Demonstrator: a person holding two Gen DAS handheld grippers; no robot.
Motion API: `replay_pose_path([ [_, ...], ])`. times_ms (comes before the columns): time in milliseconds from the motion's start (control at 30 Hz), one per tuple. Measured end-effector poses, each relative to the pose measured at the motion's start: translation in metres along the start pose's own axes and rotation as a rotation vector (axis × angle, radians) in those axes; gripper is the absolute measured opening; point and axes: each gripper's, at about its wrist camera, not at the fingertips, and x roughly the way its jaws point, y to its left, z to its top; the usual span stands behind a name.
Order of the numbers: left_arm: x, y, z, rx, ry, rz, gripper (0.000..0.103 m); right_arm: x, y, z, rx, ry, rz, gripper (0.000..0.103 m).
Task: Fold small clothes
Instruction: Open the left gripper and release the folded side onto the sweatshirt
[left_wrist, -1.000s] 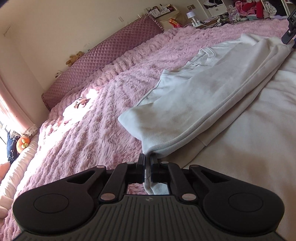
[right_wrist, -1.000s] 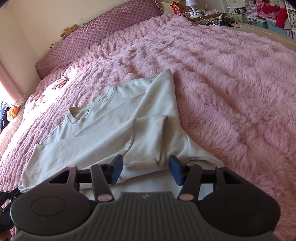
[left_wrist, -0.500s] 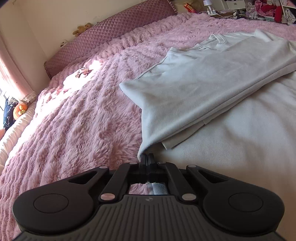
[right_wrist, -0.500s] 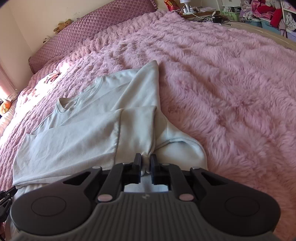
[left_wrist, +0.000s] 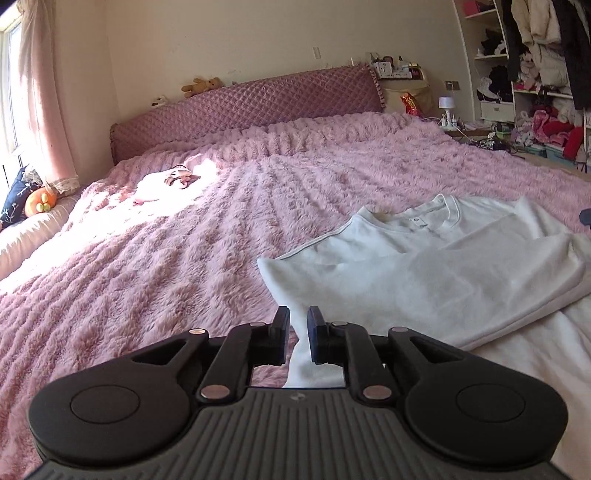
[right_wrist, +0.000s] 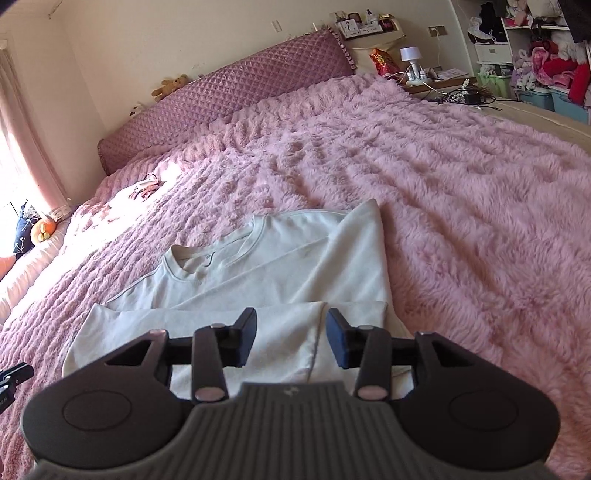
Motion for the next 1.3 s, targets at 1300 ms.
replay_pose_path([
  [1300, 0.04, 0.008, -0.035, -0.353, 0.24, -0.104, 0.027, 0.011, 0.0, -0.044, -0.136, 0.18, -0.059, 0.045],
])
